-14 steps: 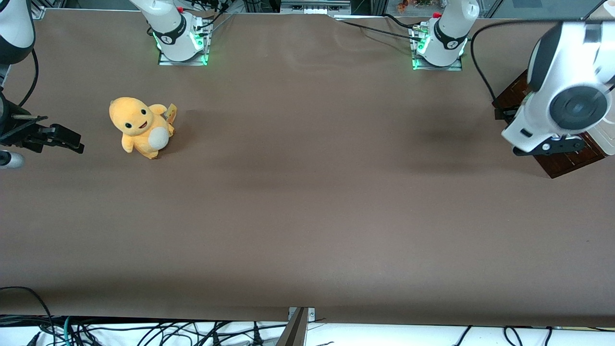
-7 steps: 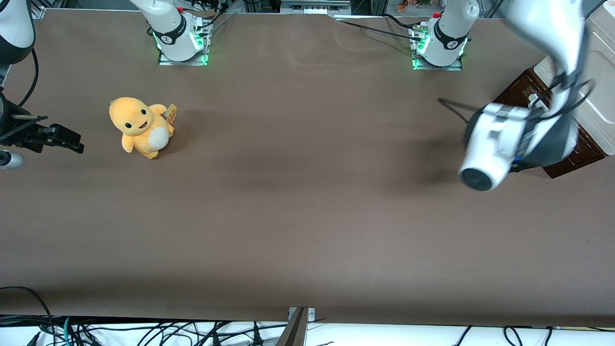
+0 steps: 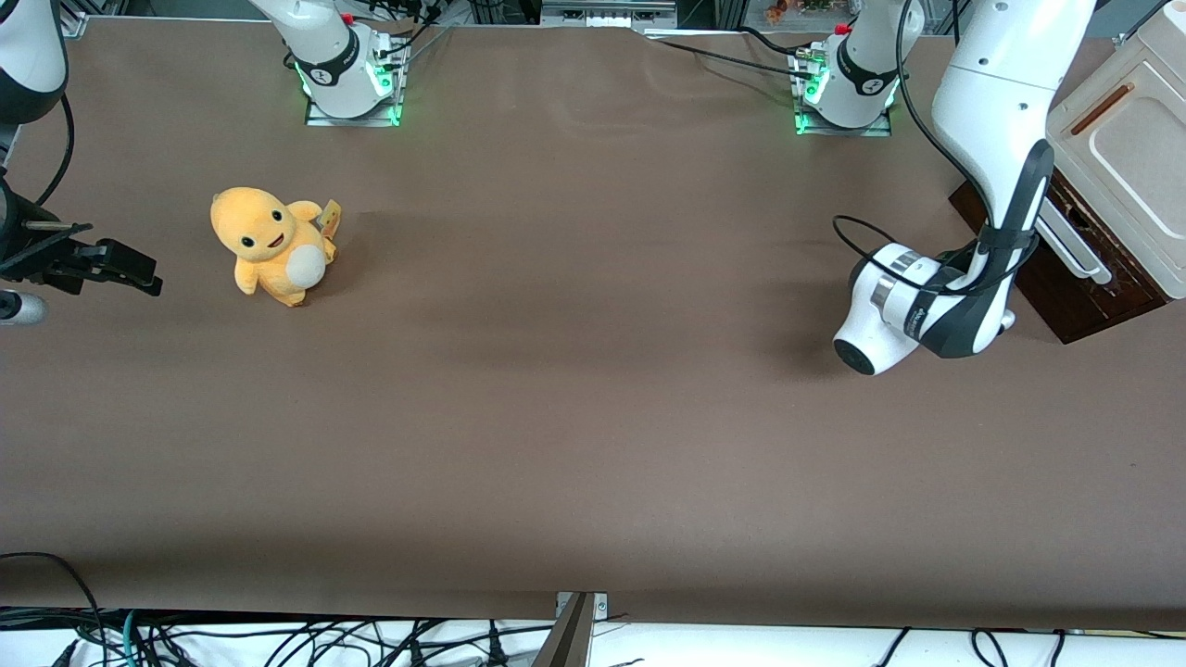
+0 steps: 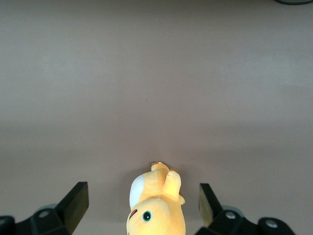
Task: Open lower drawer with left arm only
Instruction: 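Move the open left gripper down to the lower drawer's white handle, then close the left gripper around the white bar handle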
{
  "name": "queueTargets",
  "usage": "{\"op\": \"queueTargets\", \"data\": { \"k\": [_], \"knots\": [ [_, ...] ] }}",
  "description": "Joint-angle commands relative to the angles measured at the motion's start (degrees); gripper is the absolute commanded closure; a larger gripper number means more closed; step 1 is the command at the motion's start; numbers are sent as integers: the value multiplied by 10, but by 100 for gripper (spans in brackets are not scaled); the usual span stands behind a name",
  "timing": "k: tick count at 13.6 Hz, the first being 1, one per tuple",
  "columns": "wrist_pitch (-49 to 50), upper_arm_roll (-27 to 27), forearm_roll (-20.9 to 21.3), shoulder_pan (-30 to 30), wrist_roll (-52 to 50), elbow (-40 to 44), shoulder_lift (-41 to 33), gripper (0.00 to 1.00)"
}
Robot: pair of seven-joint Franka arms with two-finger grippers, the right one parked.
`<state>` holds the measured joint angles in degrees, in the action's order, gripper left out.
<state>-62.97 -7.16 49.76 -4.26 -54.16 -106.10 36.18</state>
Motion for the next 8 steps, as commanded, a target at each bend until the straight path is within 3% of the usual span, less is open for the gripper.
{"op": "queueTargets", "data": {
  "k": [1,4,8],
  "knots": [
    [-36,-3,47,13,-78,-85,-16,0],
    [-64,-4,84,60,-79,-100,-16,0],
    [-85,-4,106,78,-87,-119,-17,1]
  ]
}}
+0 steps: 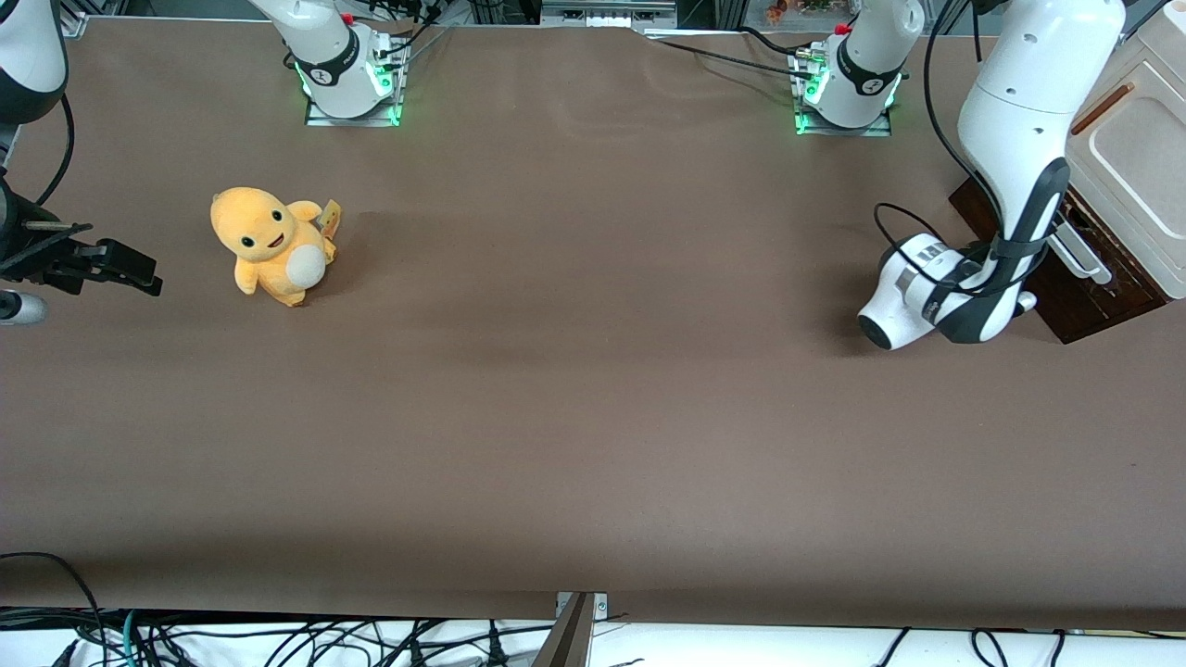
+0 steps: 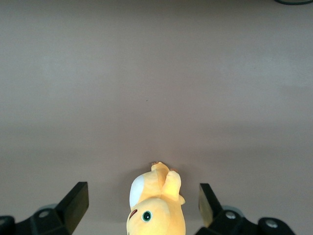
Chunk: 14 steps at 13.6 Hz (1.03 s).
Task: Open lower drawer with left arm only
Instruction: 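Close the left gripper around the white bar handle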
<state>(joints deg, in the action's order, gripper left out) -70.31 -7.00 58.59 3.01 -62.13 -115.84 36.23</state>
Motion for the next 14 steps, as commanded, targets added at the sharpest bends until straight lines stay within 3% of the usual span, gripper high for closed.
{"op": "queueTargets", "data": {
  "k": [1,5,11,14],
  "knots": [
    [-17,-6,17,11,-7,-24,-18,5],
    [-16,-6,16,9,0,-20,-16,43],
    [-19,-6,18,25,2,-22,-15,48],
    [-29,-6,17,25,2,-20,-14,55]
  ]
}}
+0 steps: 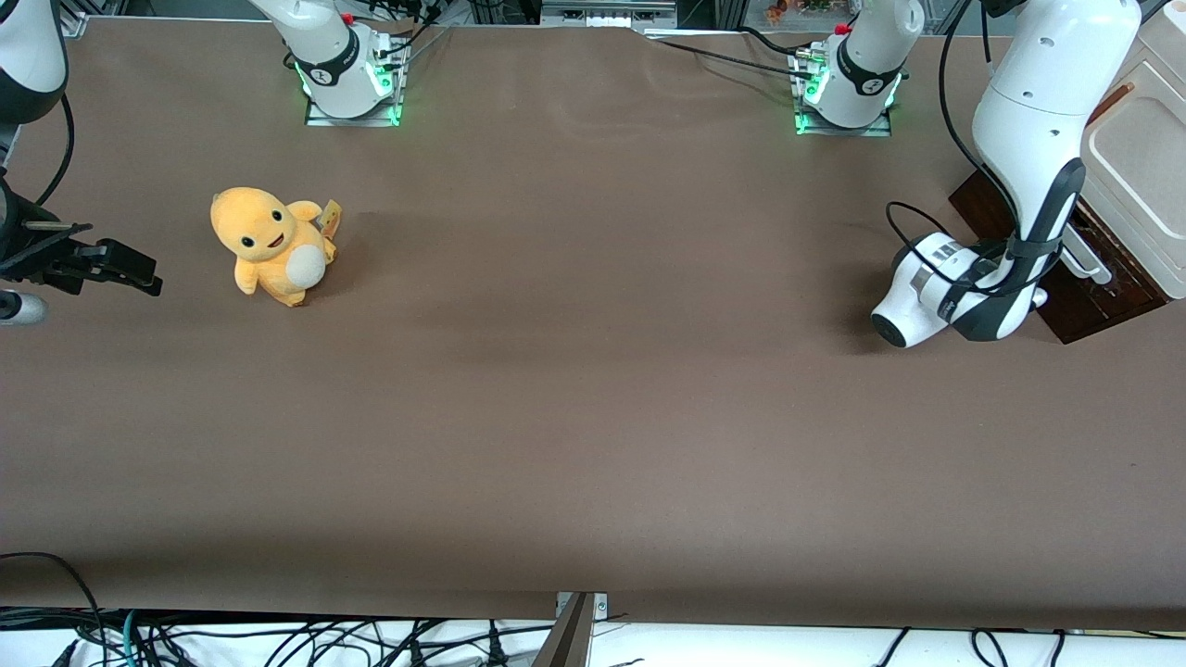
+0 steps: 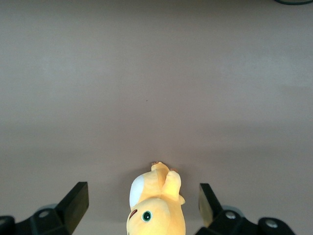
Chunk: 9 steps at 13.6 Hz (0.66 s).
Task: Open lower drawer with left arm only
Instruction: 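Close the left gripper around the white bar handle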
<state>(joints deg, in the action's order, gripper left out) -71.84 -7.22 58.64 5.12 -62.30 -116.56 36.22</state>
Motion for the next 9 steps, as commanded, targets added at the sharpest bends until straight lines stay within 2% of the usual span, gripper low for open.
{"op": "queueTargets", "data": {
  "k": [1,3,6,7,9],
  "knots": [
    [-21,-3,17,4,3,-11,-14,59],
    [-23,-3,17,5,5,-7,-12,61],
    [-23,-3,16,5,5,-7,-12,83],
    [-23,-3,16,6,6,-7,-12,87],
    [-23,-3,14,6,7,-7,-11,88]
  ]
}}
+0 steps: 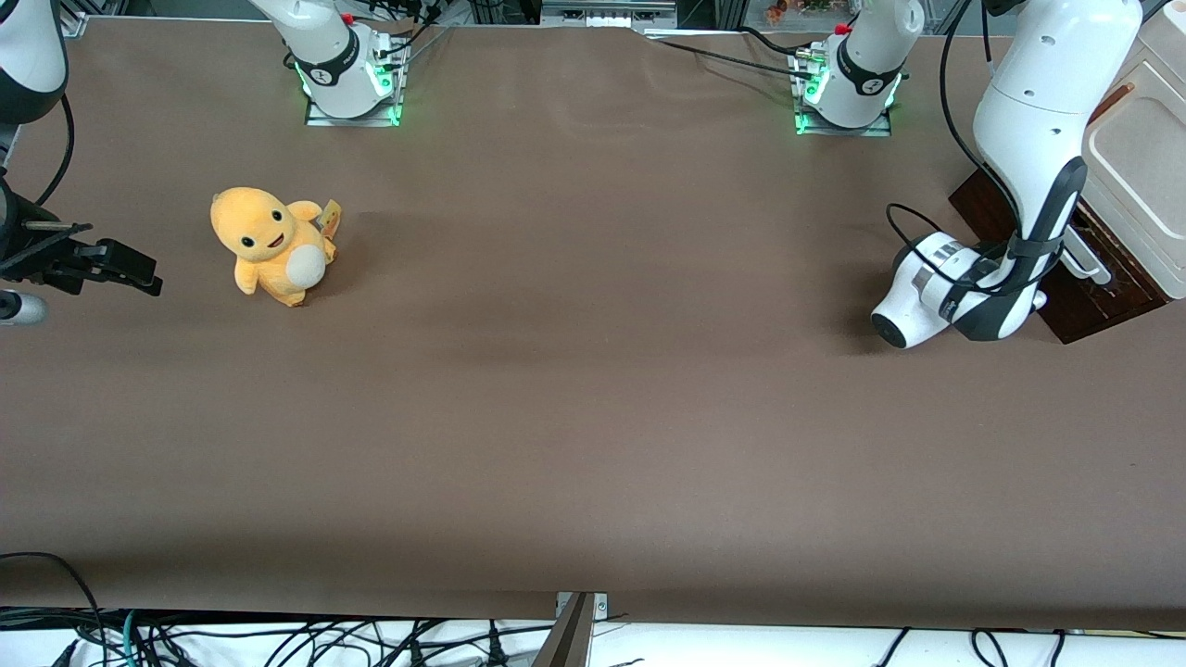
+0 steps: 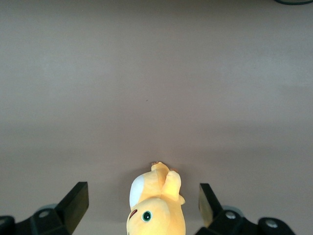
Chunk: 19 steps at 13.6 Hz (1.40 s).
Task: Open lower drawer with left arm only
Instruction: 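Close the left gripper around the white bar handle, then pull the handle outward with the left gripper, sliding the drawer open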
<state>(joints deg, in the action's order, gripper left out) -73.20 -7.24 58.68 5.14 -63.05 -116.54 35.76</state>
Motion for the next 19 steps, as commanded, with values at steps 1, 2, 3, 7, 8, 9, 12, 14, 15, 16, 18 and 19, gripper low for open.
{"op": "queueTargets", "data": {
  "k": [1,2,3,7,8,9,12,14,15,16,18,19],
  "knots": [
    [-10,-3,13,6,14,-7,-6,88],
    [-10,-3,13,6,14,-7,-6,88],
    [-10,-3,12,6,14,-7,-6,88],
    [-10,-3,10,4,14,-6,-5,88],
    [-10,-3,10,1,14,-6,-3,88],
    [-9,-3,9,-1,14,-6,-3,88],
    [-9,-4,8,-3,14,-6,-2,88],
    [-8,-3,7,-10,14,-4,-1,88],
    [-4,-3,6,-14,14,4,4,88],
    [-1,-3,5,-19,14,6,5,88],
    [6,-3,5,-26,14,7,6,88],
    [7,-3,5,-26,15,12,7,88]
  ]
}}
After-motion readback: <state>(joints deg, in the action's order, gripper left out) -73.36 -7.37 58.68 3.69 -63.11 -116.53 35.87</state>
